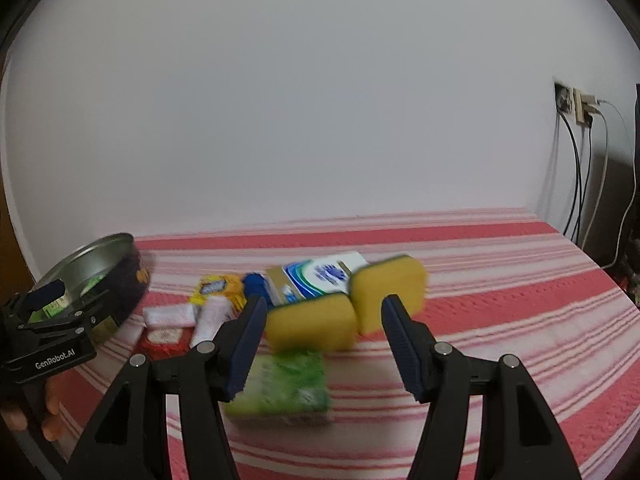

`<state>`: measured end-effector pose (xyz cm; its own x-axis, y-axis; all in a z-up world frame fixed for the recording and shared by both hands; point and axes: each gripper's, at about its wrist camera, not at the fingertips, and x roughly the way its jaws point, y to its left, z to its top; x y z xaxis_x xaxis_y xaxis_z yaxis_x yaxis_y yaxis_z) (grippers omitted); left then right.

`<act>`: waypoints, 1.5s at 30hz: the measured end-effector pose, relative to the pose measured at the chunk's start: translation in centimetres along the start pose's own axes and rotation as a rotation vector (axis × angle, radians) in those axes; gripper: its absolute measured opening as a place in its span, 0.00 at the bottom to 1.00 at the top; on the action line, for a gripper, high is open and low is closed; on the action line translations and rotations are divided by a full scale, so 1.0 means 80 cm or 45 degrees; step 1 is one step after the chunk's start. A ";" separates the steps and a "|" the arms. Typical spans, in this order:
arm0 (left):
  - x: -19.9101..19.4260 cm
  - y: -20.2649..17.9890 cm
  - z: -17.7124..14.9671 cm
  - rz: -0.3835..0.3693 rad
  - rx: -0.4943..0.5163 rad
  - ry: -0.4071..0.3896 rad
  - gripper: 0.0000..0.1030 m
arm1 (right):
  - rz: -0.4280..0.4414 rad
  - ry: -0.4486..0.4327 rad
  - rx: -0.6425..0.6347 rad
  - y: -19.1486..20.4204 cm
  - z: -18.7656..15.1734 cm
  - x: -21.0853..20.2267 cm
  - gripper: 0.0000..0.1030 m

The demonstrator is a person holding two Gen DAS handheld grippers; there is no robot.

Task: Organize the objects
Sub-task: 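Move both open tools back toward the items on the tablecloth, then grasp a green tissue pack with the right tool while the left tool grasps a yellow sponge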

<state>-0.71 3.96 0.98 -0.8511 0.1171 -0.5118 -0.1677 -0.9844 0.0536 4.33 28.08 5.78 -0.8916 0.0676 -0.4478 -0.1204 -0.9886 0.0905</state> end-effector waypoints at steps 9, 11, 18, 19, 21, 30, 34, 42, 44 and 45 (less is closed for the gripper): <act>0.003 -0.028 -0.012 -0.092 0.056 0.098 1.00 | 0.157 0.235 0.027 -0.003 -0.022 0.020 0.61; -0.001 -0.030 -0.012 -0.086 0.059 0.089 1.00 | 0.194 0.309 0.009 0.012 -0.027 0.035 0.61; 0.001 -0.019 -0.015 -0.106 -0.011 0.139 1.00 | 0.169 0.417 -0.095 0.052 -0.031 0.065 0.62; 0.003 -0.018 -0.015 -0.105 -0.018 0.145 1.00 | 0.161 0.423 -0.092 0.053 -0.029 0.066 0.62; 0.005 -0.015 -0.015 -0.110 -0.032 0.153 1.00 | 0.139 0.412 -0.083 0.051 -0.028 0.064 0.62; 0.005 -0.018 -0.015 -0.112 -0.039 0.157 1.00 | 0.245 0.503 -0.006 0.028 -0.033 0.056 0.75; 0.008 -0.018 -0.015 -0.112 -0.045 0.169 1.00 | 0.272 0.546 -0.044 0.035 -0.031 0.067 0.77; 0.010 -0.012 -0.015 -0.134 -0.081 0.188 1.00 | 0.160 0.559 -0.239 0.070 -0.037 0.082 0.79; 0.010 -0.014 -0.015 -0.151 -0.072 0.187 1.00 | 0.167 0.541 -0.210 0.061 -0.036 0.073 0.71; 0.010 -0.016 -0.015 -0.161 -0.066 0.186 1.00 | 0.180 0.536 -0.192 0.055 -0.035 0.070 0.71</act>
<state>-0.56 5.18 -0.54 -0.7431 0.2239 -0.6306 -0.2397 -0.9689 -0.0617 0.07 23.71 1.16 -0.6363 -0.0992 -0.7651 0.0822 -0.9948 0.0606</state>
